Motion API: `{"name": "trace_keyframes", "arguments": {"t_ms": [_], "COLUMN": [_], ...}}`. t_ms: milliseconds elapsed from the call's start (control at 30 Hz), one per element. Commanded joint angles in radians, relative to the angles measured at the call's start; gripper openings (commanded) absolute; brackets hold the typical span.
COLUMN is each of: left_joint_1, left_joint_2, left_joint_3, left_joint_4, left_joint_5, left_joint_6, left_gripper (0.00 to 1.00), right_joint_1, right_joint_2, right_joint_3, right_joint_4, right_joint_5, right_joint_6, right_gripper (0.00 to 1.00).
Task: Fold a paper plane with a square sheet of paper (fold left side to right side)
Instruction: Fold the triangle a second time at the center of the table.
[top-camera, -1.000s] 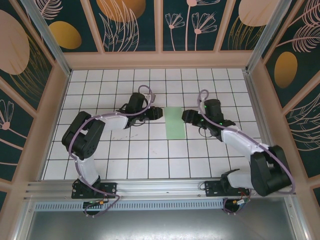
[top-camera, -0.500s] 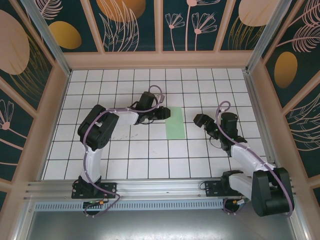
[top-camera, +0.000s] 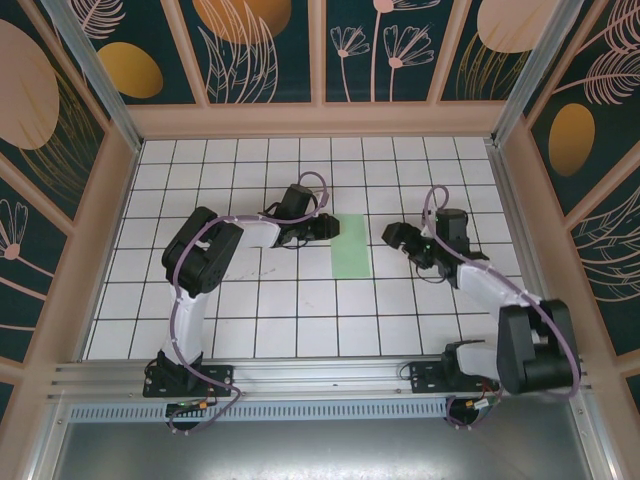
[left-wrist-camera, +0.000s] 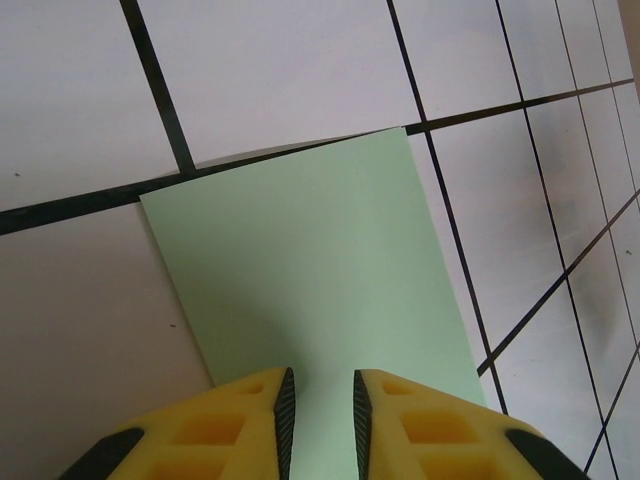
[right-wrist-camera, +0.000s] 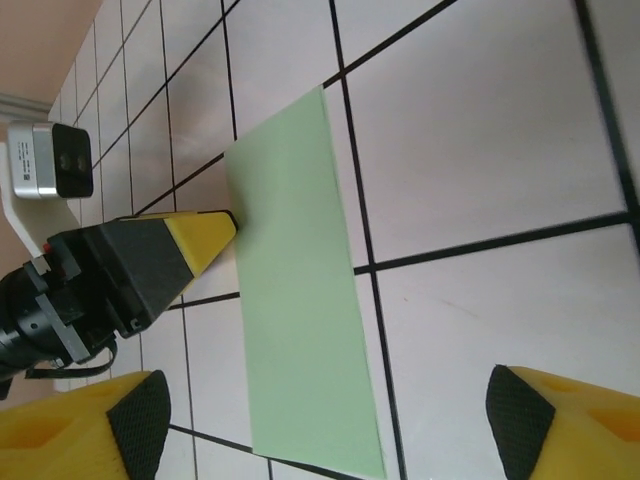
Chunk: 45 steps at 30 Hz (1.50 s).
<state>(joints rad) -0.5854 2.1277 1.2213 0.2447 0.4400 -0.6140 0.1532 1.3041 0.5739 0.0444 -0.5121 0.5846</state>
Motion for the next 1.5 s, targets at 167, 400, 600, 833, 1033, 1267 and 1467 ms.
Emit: {"name": "trace_keyframes", "arguments": {"t_ms": [167,400,600,833,1033,1267,1467], "left_joint_1": [-0.006,-0.035,-0.046,-0.046,-0.049,-0.086,-0.097], "left_joint_2": [0.04,0.04,0.007,-0.097,-0.189,-0.199,-0.155], "left_joint_3": [-0.004,0.044,0.047,0.044,-0.043,-0.11,-0.103], "left_joint_4": [-0.046,-0.172,-0.168,-0.158,-0.133,-0.115,-0.123], "left_joint_5": [-0.022,-0.116,-0.115,-0.082,-0.048,-0.013,-0.017], "left_joint_6": [0.025,0.093,0.107,0.098,0.066,0.027,0.024], "left_gripper": [0.24,0.24,0.24,0.26,0.27,0.27,0.27], "right_joint_1": [0.055,0.085,0.088,0.089,0.089,0.089,0.091], "right_joint_2": [0.243,0.301,0.307,0.308,0.298,0.303,0.303], "right_joint_3": [0.171,0.219,0.216,0.219,0.219,0.221,0.216], "right_joint_4": [-0.078,-0.135,-0.13,-0.135,-0.147,-0.144,-0.146], "right_joint_5": [-0.122,-0.062,-0.068,-0.081,-0.066,-0.063,-0.066], "right_joint_6": [-0.034,-0.04,-0.034,-0.034,-0.039,-0.038,-0.039], "right_gripper": [0.67,0.66,0.65,0.64,0.64,0.64,0.64]}}
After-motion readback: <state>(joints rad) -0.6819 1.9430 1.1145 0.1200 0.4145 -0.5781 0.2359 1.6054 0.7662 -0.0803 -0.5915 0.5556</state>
